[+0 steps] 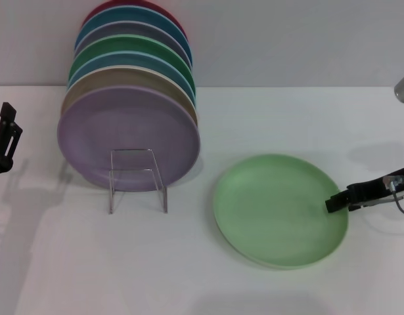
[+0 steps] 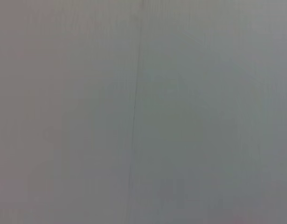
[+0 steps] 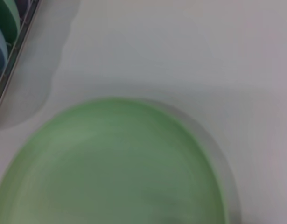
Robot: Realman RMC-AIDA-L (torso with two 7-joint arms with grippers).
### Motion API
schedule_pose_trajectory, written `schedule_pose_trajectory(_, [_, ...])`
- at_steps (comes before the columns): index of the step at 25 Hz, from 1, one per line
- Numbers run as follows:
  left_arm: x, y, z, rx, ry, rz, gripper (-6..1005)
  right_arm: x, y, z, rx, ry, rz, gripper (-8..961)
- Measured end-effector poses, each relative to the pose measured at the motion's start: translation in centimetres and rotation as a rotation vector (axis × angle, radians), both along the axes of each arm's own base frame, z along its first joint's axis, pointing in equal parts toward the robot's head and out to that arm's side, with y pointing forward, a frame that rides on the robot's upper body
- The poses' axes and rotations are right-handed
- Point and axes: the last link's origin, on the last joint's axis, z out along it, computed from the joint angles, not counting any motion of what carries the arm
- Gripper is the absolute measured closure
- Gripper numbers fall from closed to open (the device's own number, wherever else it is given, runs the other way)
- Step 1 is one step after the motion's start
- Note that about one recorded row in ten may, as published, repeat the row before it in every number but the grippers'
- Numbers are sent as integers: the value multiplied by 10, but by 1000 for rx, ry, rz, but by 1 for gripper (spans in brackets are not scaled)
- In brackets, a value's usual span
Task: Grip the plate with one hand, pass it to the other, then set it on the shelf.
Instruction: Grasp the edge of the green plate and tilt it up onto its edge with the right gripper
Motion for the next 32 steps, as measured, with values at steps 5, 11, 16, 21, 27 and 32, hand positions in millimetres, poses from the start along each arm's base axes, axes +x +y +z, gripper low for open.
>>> schedule_pose_trajectory(5, [-1, -1, 0, 0, 4, 3, 234, 1, 0, -2, -8, 5, -8, 545])
schedule_pose_trajectory(11, [-2, -1, 1, 0, 6, 6, 235, 3, 0, -1, -5, -15, -10, 645])
schedule_pose_trajectory(16, [-2, -1, 1, 0, 5, 7, 235, 4, 1, -2, -6, -23, -14, 728])
schedule_pose_trajectory(21, [-3, -1, 0, -2, 6, 9, 235, 3, 2, -1, -6, -26, -7, 749])
schedule_pose_trajectory(27, [-3, -2, 1, -1, 7, 10, 236, 2, 3, 3, 10, -33, 10, 901])
schedule_pose_trajectory(32, [-4, -3, 1, -1, 6, 12, 236, 0, 5, 7, 35, -38, 25, 937])
